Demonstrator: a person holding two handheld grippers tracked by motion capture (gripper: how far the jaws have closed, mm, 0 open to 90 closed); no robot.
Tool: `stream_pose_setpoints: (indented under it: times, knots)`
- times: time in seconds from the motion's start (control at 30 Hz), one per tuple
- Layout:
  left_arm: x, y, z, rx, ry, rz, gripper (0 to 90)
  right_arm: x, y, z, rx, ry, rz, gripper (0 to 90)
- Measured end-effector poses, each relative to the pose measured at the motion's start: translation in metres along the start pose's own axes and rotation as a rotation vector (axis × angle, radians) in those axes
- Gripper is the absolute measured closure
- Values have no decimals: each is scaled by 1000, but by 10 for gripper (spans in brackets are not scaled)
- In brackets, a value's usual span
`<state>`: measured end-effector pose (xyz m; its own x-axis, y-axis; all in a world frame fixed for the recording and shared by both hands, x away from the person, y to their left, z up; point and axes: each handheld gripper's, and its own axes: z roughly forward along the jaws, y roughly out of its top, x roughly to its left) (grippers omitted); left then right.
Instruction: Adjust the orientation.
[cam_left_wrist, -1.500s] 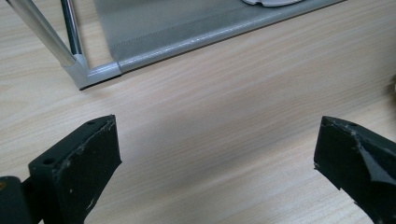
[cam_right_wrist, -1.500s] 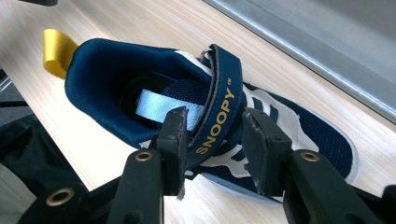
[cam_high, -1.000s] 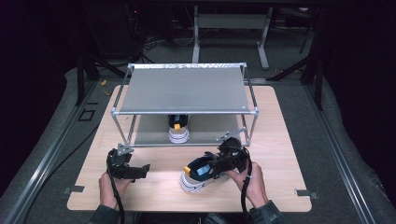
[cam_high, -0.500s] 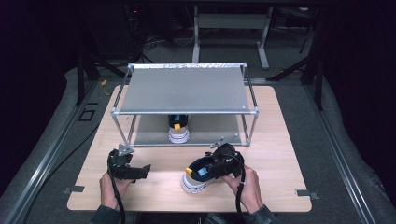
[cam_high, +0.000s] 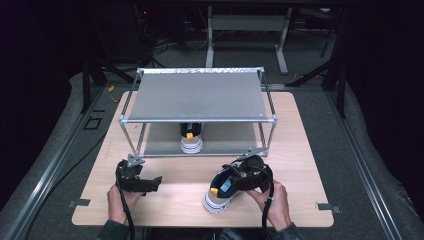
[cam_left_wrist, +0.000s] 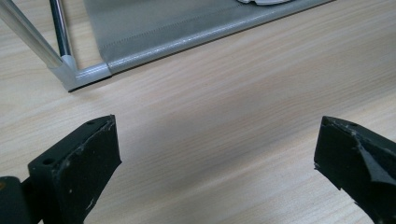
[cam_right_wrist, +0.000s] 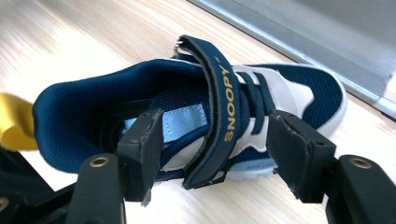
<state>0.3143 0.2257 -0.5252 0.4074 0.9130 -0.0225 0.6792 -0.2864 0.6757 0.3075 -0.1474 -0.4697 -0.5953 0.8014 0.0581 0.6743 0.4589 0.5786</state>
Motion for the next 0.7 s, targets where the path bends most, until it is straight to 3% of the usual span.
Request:
stream_pose_setpoints:
  times: [0.4, 0.7]
  knots:
    - [0, 0, -1, 0, -1, -2, 1, -12, -9, -6, -7, -17, 28, 370]
    - [0, 0, 0, -2, -1, -2, 2, -18, -13, -12, -5, -29, 30, 458]
